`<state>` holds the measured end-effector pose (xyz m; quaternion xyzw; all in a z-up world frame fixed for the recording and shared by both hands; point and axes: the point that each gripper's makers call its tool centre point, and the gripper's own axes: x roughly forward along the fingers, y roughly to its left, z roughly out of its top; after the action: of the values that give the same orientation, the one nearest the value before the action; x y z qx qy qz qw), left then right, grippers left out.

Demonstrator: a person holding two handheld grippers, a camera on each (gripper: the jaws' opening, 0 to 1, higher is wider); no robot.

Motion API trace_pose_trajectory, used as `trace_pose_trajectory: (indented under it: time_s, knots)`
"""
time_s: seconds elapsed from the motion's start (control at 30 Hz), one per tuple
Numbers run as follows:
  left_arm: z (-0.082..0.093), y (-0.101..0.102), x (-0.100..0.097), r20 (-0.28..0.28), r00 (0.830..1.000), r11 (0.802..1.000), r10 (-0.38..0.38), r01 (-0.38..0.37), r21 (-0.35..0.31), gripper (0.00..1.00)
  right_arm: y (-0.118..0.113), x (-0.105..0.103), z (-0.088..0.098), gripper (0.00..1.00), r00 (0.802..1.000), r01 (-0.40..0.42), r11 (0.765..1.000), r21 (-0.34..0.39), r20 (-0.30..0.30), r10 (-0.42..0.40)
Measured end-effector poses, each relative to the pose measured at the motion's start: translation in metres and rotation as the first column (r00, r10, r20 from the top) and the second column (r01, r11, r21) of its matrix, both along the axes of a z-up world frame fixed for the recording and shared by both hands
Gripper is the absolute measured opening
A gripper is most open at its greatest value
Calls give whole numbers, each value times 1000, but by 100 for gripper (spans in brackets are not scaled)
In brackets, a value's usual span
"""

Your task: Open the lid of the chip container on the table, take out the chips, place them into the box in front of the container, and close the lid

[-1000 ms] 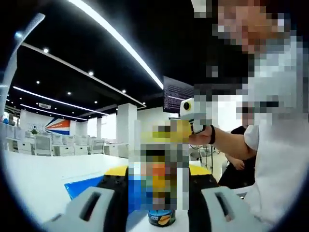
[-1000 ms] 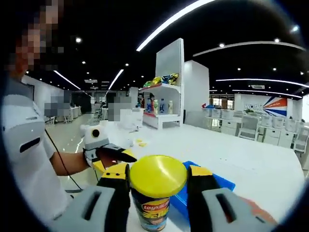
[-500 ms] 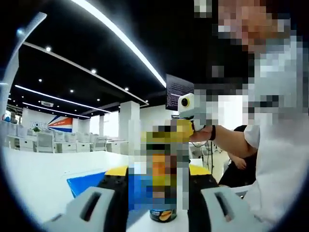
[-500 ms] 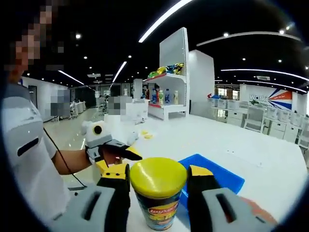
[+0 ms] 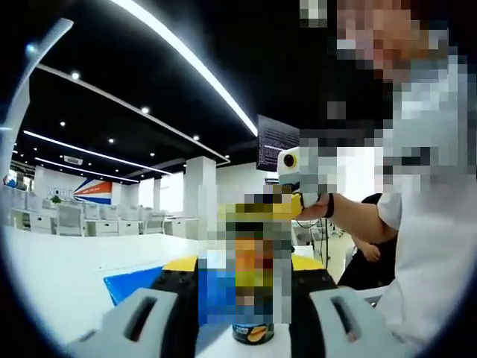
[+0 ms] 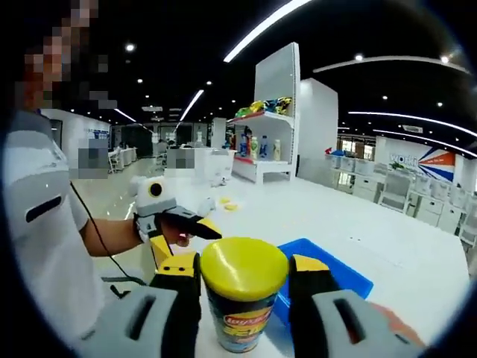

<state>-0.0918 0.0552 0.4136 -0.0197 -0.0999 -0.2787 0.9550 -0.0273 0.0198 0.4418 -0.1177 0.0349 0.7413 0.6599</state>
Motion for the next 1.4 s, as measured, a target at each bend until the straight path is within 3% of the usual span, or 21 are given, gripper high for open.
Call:
trace_pose_trajectory:
  time_s: [0.1,0.3,0.4,0.43,0.5,0.57,0.63,0.7,0.73,0.8,0.9,1.03,1.2,1.27,1.4]
  knots:
    - [6,0,-2,0,1000,998,-26,26,-50,45,-1,1,-3,49,1000,2,1000,-13,18,-2]
    - [14,6,-1,-3,1000,998,-28,28,-63,46,-17,5,3,54,999,-6,1000,16,-45,6]
    - [20,6,2,-36,998,997,-49,47,-67,44,-29,12,12,55,997,11,998,61,-83,-6]
    - [21,5,3,-57,997,996,-60,55,-75,40,-34,16,19,55,990,23,995,94,-140,-10]
    - [28,1,5,-78,993,994,-88,83,-64,20,-39,21,30,50,977,43,990,134,-213,-13]
    - [39,-1,12,-86,992,995,-88,83,-62,12,-43,31,40,36,966,92,983,161,-255,-48]
    - [47,-8,17,-143,981,989,-128,115,-95,4,-44,33,44,13,974,100,982,161,-216,-64]
    - [58,-12,24,-130,984,991,-120,110,-81,2,-38,32,46,3,981,113,982,153,-173,-86]
    - [62,-9,33,-156,984,995,-86,77,-65,2,-35,26,41,1,988,93,990,108,-136,-78]
    - [71,-17,39,-148,985,996,-89,89,-10,2,-25,17,41,1,993,76,993,92,-99,-66]
    - [74,-26,50,-180,980,995,-87,94,31,2,-14,10,36,0,992,76,997,29,-105,-73]
    - [60,-37,55,-254,961,987,-107,134,91,2,-5,5,25,0,994,76,995,-67,-79,-81]
    - [56,-38,60,-293,950,988,-111,136,67,2,-3,1,22,0,994,71,990,-120,-77,-81]
    - [51,-42,59,-329,936,984,-121,156,82,2,-4,2,18,0,993,77,986,-147,-73,-89]
    - [45,-45,63,-345,933,978,-98,154,141,2,-7,3,8,0,994,89,978,-188,-41,-98]
